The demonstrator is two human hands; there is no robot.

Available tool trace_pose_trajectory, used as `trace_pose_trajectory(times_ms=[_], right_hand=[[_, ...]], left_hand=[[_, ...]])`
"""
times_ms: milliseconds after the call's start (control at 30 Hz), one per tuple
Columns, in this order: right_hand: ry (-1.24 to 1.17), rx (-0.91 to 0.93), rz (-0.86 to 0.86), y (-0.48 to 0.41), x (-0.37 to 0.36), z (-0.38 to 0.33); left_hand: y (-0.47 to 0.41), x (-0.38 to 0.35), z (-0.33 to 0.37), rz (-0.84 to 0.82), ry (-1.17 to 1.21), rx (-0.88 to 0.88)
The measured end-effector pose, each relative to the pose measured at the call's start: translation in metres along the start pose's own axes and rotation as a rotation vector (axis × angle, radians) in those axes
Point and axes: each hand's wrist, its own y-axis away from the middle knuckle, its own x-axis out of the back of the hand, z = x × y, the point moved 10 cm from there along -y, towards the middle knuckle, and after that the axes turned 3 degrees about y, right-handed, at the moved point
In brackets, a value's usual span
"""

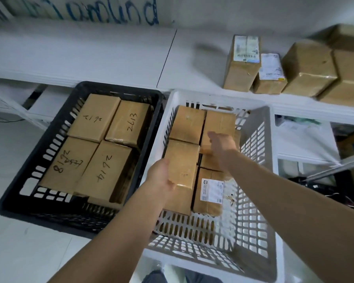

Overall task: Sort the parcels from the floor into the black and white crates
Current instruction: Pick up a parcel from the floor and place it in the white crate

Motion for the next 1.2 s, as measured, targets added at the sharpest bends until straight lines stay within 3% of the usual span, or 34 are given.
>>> trace_pose_trajectory(times_ms=[133,300,433,633,833,1033,1200], right_hand=[[-0.186,0.008,0.055,0.027,0.032,-0.012],[-0.39,0.139,0.224,0.082,0.096,-0.027],[-0.52,0.187,0.419,0.142,0.154,-0.004],[-0.741,0.07,0.743,0.256,0.218,0.106],[-0.868,-0.122,1.131,0.413,0.267,0.248],[-0.988,-0.219,1.398,0.566,0.269,0.365],[-1.077,-0.316,1.487,0.666,0.246,0.458]], left_hand=[[0.029,-0.033,0.035,-0.081,-0.115,-0.108],[0.091,-0.112,0.055,-0.424,-0.236,-0.258],[0.14,-0.162,0.024,-0.685,-0.399,-0.258],[0.204,-0.193,-0.095,-0.981,-0.717,-0.144],[0.293,-0.173,-0.253,-1.253,-0.979,0.095],[0.377,-0.118,-0.392,-1.418,-1.211,0.259],[0.419,-0.056,-0.497,-1.427,-1.365,0.36]])
